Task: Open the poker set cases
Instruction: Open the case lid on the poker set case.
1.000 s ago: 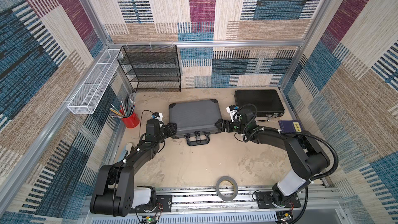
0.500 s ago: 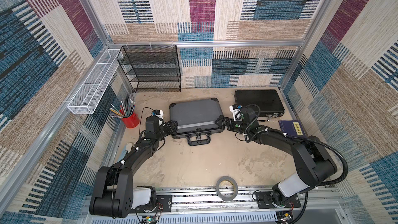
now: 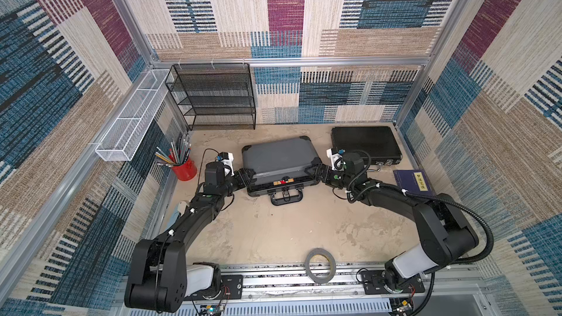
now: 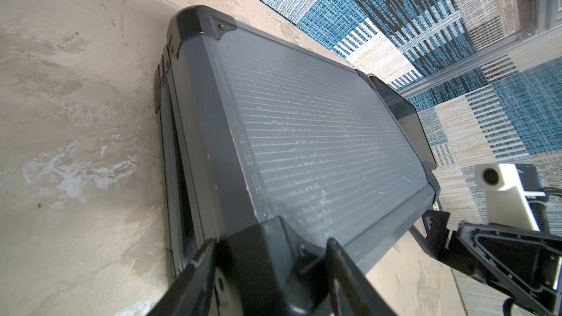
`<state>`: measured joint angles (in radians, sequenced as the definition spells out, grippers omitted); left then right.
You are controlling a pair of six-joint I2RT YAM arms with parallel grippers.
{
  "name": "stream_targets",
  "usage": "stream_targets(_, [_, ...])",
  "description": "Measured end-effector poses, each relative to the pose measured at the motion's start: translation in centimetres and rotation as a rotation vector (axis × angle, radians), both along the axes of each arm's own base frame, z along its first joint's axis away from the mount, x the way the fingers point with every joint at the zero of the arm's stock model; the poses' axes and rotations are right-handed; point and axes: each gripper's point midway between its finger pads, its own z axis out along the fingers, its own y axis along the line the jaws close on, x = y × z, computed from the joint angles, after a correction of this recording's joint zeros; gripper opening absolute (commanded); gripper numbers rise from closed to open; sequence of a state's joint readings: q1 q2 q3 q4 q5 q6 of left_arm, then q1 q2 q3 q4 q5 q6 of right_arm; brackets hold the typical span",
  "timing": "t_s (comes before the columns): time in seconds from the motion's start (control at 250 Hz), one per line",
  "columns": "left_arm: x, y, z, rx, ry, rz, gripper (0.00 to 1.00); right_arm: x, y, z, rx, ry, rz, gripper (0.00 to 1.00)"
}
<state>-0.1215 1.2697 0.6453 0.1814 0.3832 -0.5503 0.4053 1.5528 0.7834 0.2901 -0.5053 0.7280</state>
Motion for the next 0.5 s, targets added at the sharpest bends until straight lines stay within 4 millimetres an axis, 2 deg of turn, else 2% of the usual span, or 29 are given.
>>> stream_targets(0.2, [0.0,0.0,1.9,0.0,-0.037,-0.012,0.66,0.8,0.4,1.9,0.075,-0.024,-0.024,0.97])
stream_targets(0.28, [-0.2,0.1,3.4,0.006,-0.074,-0.019,0.73,1.3,0.6,3.2,0.103,-0.05,-0.029,0.92])
stream_targets(0.5, [-1.5,1.2,8.2,0.042,-0.174,-0.012,0.74,3.4,1.5,7.0,0.163,-0.134,-0.029,0.83])
